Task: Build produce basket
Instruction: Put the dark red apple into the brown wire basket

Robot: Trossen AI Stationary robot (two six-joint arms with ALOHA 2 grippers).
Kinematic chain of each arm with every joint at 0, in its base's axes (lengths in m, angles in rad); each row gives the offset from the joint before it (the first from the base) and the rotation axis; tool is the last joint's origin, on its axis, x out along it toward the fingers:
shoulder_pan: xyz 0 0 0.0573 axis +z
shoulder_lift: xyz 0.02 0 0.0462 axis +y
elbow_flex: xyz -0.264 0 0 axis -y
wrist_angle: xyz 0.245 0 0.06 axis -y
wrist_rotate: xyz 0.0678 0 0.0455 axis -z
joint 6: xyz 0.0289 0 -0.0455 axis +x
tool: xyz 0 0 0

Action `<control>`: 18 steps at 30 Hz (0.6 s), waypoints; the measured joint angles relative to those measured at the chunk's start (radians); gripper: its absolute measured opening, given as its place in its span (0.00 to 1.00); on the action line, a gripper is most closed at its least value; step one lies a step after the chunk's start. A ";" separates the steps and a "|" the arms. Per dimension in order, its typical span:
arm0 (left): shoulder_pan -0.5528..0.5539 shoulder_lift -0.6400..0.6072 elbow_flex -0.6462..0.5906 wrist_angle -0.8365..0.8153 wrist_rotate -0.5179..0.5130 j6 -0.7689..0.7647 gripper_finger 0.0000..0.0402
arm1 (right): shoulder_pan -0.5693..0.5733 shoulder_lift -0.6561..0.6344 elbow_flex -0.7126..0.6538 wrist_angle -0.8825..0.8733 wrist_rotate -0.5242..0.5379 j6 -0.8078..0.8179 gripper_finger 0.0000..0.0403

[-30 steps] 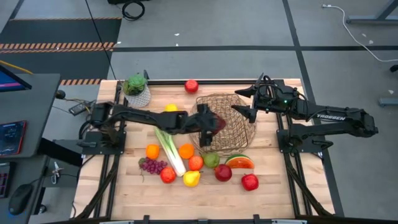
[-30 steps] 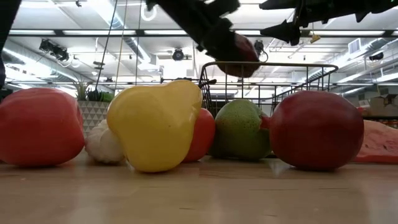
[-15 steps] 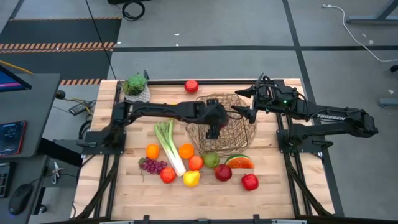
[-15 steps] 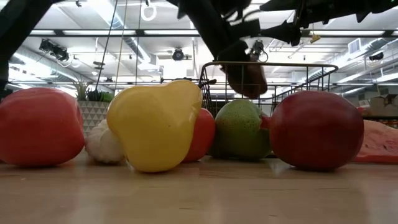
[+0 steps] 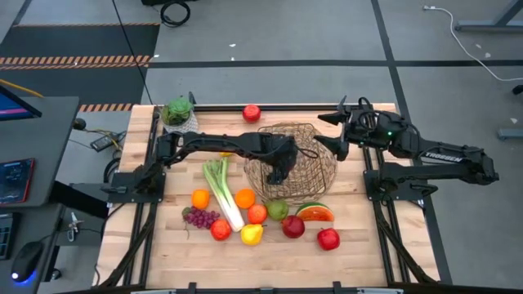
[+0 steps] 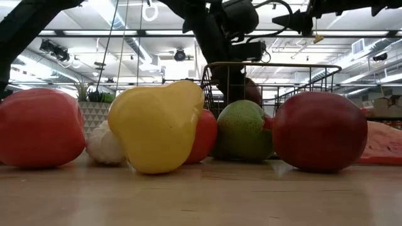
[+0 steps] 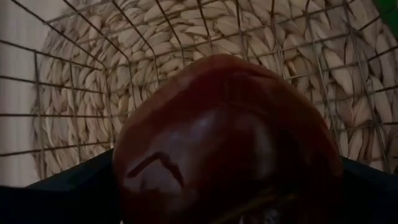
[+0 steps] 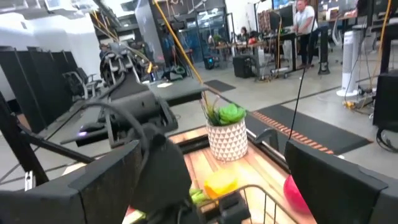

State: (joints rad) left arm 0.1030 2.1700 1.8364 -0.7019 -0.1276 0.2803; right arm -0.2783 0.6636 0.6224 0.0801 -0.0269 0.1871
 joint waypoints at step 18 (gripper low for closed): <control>0.035 0.059 -0.002 0.104 -0.007 -0.171 1.00 | 0.002 0.023 0.000 0.008 0.005 0.003 0.99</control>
State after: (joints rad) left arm 0.1375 2.2288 1.8343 -0.5979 -0.1346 0.1097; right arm -0.2764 0.6865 0.6224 0.0882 -0.0216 0.1900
